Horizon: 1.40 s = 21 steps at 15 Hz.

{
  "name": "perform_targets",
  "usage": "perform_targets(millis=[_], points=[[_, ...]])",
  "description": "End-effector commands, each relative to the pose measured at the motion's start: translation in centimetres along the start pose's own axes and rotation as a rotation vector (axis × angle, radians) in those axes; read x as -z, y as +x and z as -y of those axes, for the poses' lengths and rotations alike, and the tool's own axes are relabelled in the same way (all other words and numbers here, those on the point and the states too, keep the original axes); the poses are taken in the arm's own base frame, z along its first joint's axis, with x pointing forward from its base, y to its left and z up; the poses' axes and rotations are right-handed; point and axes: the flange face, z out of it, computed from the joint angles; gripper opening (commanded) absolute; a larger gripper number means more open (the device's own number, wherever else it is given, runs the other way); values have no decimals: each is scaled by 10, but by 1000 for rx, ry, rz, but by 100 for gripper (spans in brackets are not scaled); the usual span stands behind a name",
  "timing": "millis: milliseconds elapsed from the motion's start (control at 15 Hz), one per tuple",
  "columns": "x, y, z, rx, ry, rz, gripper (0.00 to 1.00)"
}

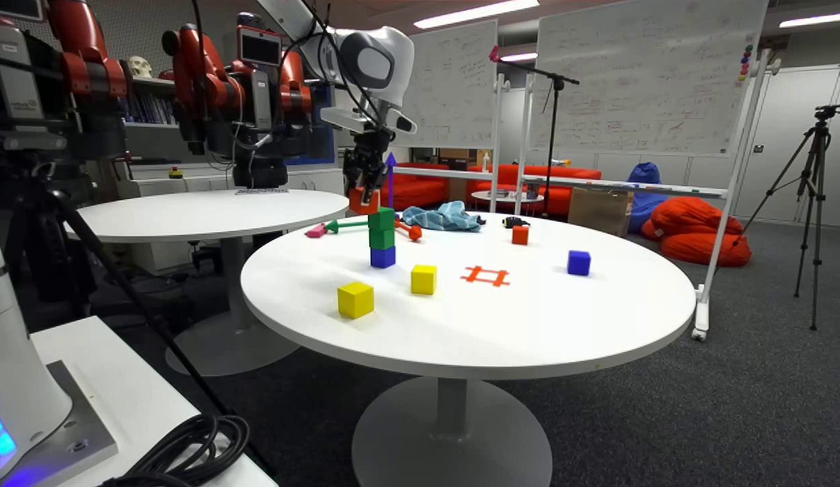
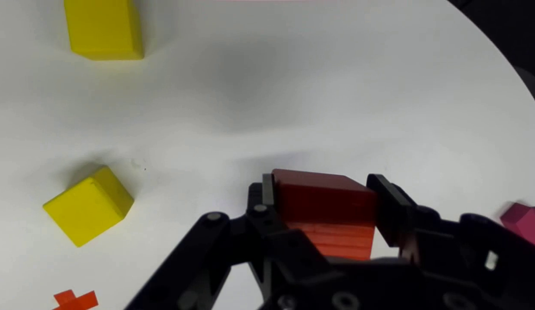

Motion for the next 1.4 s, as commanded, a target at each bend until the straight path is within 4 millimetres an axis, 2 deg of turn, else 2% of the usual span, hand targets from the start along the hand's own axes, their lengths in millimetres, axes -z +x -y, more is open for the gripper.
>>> perform_targets(millis=[0,600,867,1333], points=[[-10,-7,-19,-51,23,35,31],[-41,2,-54,-143,25,88,31],[-56,5,-65,-164,30,107,31],[-70,13,-82,-206,18,118,31]])
